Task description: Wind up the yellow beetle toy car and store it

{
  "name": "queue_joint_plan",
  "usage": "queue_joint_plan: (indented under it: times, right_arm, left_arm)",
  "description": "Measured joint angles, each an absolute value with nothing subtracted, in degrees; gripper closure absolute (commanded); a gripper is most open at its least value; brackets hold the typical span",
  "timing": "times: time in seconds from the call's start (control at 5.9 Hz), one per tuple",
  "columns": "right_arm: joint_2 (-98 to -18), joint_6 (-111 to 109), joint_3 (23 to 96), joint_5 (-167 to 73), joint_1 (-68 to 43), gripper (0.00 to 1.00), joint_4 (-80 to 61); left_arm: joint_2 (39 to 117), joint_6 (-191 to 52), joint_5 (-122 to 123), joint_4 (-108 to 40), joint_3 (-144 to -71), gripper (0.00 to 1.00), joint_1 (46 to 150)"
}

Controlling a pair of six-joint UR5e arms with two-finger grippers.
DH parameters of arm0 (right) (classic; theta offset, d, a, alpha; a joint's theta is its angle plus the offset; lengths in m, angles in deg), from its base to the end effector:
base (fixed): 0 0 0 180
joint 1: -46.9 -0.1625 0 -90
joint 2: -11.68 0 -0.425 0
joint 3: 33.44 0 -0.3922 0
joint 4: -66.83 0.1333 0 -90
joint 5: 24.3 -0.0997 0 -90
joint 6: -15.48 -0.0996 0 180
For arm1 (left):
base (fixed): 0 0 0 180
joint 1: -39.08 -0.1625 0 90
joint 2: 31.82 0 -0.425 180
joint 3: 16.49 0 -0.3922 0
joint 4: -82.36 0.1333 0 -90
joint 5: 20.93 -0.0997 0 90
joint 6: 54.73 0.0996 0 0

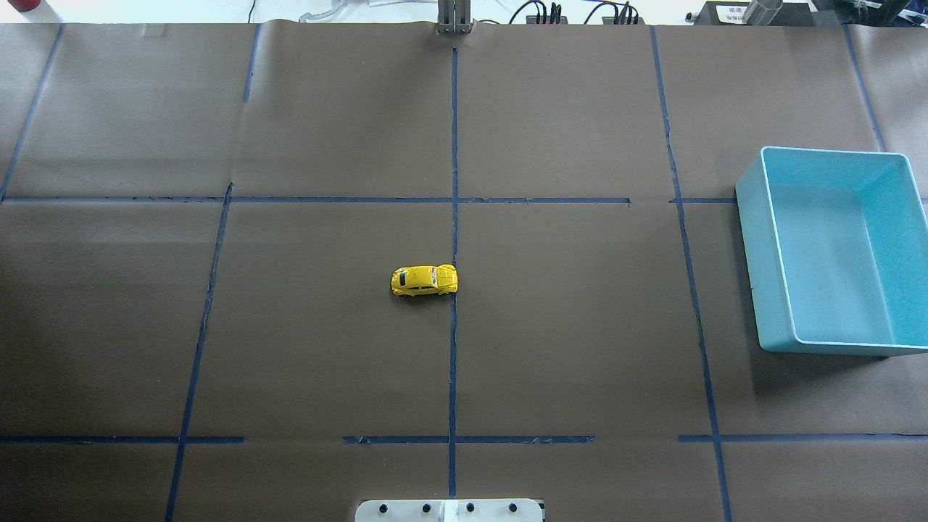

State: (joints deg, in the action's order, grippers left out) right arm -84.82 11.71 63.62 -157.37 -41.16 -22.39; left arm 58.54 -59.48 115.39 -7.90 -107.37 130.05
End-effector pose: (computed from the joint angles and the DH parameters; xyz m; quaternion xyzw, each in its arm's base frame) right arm 0.0502 -0.4474 0.6513 -0.0074 -0.3671 0.0106 0.9301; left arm -0.0697 -0.4951 0.6452 -0.0009 0.3934 -0.0407 0.9184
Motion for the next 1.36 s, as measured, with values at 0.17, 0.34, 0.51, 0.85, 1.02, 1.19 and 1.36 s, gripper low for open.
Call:
queue_joint_plan:
  times: [0.17, 0.34, 0.51, 0.85, 1.02, 1.19, 1.36]
  right_arm:
    - [-84.82, 11.71, 63.56, -157.34, -41.16, 0.0, -22.38]
    - [-84.81, 11.7, 63.55, -157.3, -41.16, 0.0, -22.38]
    - [-84.79, 11.7, 63.56, -157.29, -41.16, 0.0, -22.38]
    - [-84.76, 11.75, 63.62, -157.28, -41.17, 0.0, -22.38]
    - [-84.74, 11.74, 63.65, -157.28, -41.16, 0.0, -22.38]
    - [-84.74, 11.77, 63.71, -157.31, -41.17, 0.0, -22.38]
    - [-84.74, 11.79, 63.74, -157.35, -41.16, 0.0, -22.38]
  left_arm:
    - [58.55, -59.48, 115.39, -7.9, -107.34, 0.0, 130.05]
    - [58.57, -59.48, 115.39, -7.9, -107.27, 0.0, 130.05]
    - [58.33, -59.48, 115.39, -7.92, -107.26, 0.0, 130.05]
    - [58.13, -59.67, 116.15, -8.4, -107.65, 0.0, 129.99]
    - [58.45, -59.9, 117.51, -8.4, -109.2, 0.0, 129.81]
    - [59.09, -60.01, 118.27, -8.31, -112.15, 0.0, 128.31]
    - [60.46, -60.07, 118.31, -8.16, -115.77, 0.0, 124.59]
